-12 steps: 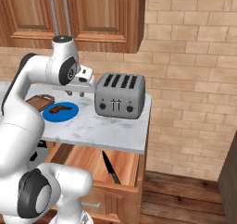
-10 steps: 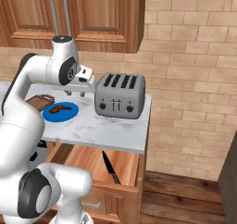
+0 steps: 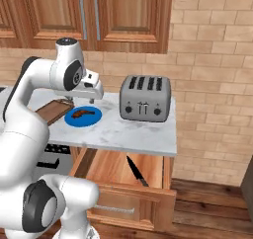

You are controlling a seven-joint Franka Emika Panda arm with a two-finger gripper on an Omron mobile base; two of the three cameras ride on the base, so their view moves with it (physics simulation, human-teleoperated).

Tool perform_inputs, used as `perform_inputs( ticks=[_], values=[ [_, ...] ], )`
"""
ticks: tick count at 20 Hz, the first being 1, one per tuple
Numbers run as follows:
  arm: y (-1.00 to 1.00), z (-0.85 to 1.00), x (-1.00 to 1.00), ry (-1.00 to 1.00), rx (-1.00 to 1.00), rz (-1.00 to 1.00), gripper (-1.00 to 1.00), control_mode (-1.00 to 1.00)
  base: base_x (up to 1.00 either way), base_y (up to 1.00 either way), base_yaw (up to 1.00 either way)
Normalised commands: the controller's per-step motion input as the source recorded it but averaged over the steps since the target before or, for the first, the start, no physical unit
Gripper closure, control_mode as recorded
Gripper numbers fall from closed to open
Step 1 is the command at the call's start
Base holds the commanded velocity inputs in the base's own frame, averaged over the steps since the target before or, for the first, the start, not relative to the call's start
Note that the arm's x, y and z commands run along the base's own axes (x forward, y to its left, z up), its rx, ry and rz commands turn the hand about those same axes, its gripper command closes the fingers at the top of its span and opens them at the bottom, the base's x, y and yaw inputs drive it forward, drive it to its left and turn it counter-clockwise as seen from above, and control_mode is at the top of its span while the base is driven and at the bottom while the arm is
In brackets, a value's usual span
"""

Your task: Pick up the knife from the drawer and place it on the cutting board. Then place the meat from the plate to the cutting board.

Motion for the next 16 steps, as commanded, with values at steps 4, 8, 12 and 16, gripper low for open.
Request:
perform_inputs(
  ticks=[4, 8, 12, 16],
  values=[
    [0.00, 0.00, 0.00, 0.00, 0.00, 0.00, -1.00, 1.00, -0.53, 0.74, -0.11],
    [0.00, 0.00, 0.00, 0.00, 0.00, 0.00, -1.00, 1.00, -0.49, 0.45, -0.02],
    [0.00, 0.00, 0.00, 0.00, 0.00, 0.00, -1.00, 1.00, -0.32, 0.36, 0.00],
    [0.00, 0.00, 0.00, 0.00, 0.00, 0.00, -1.00, 1.00, 0.00, 0.62, 0.00]
  ],
)
